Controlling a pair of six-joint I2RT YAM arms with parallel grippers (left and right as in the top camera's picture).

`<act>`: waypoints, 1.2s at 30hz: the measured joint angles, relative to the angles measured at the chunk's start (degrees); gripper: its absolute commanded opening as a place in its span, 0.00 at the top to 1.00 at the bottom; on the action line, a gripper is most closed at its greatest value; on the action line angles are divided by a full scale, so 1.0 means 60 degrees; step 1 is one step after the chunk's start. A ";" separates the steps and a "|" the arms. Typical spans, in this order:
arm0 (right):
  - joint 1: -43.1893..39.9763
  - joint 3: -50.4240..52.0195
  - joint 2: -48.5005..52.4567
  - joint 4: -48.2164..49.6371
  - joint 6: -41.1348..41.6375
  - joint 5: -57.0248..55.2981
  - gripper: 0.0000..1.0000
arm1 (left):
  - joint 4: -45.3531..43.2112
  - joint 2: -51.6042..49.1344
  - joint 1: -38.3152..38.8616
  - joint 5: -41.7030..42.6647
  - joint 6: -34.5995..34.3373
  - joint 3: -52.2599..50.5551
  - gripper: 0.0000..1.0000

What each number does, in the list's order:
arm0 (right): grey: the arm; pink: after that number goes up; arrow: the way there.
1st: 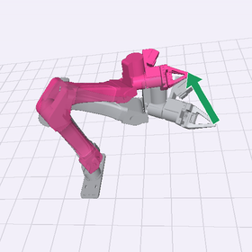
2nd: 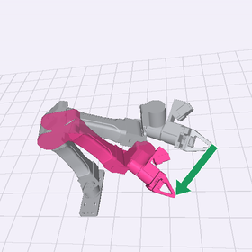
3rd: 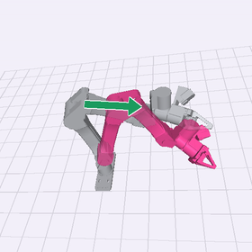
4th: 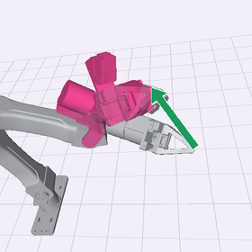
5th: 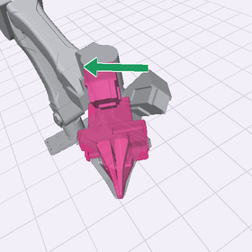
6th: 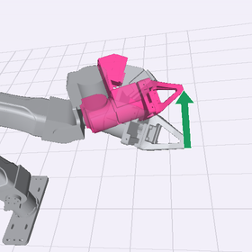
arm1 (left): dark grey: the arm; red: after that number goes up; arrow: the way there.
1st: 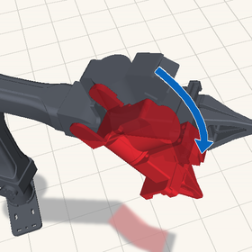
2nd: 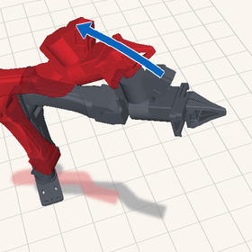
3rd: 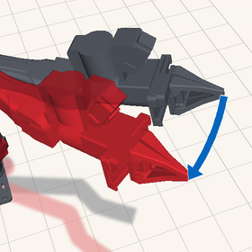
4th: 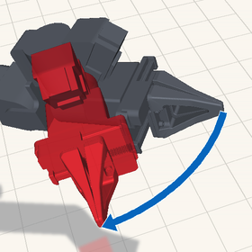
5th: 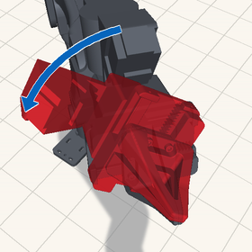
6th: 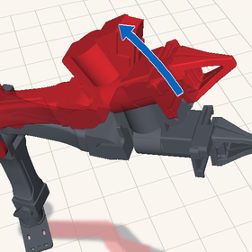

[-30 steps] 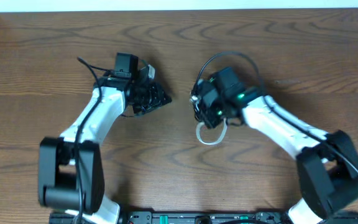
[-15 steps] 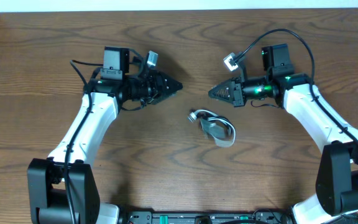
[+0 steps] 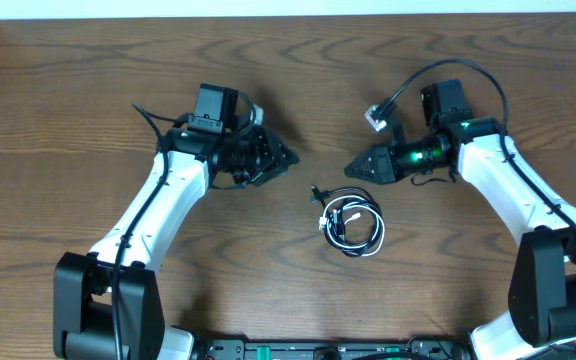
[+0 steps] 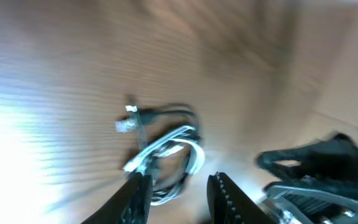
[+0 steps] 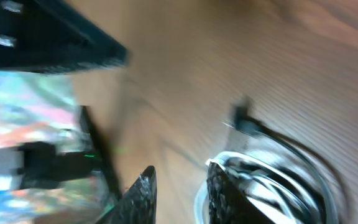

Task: Untangle cables

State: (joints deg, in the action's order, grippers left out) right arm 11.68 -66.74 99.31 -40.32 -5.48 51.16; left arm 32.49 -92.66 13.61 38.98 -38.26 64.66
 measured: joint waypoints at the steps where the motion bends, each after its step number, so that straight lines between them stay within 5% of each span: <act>1: 0.0062 0.0000 0.0000 -0.0080 -0.0022 -0.0441 0.75 | 0.0120 0.0000 0.0000 -0.0233 0.0131 0.0000 0.66; 8: 0.0765 0.0211 0.0000 -0.0291 0.0477 -0.3541 0.58 | 0.0998 0.0000 0.0244 -0.1188 0.1056 0.0000 0.65; 17: 0.1905 0.1118 0.0011 -0.0270 0.1093 -0.5934 0.55 | 0.1446 -0.0033 0.1435 -0.2065 0.1457 0.0000 0.65; 30: 0.2033 0.1534 0.0106 0.0565 0.2146 -0.6921 0.93 | 0.1759 -0.1231 0.3217 -0.2091 0.1424 -0.0015 0.65; 36: 0.2033 0.1537 0.0106 0.0856 0.2477 -0.6954 0.70 | 0.1749 -0.1421 0.3643 -0.2058 0.1107 -0.0015 0.65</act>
State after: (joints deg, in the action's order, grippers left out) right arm 23.88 -57.52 99.94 -35.18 9.39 9.43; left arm 42.98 -101.19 35.46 26.63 -31.62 64.58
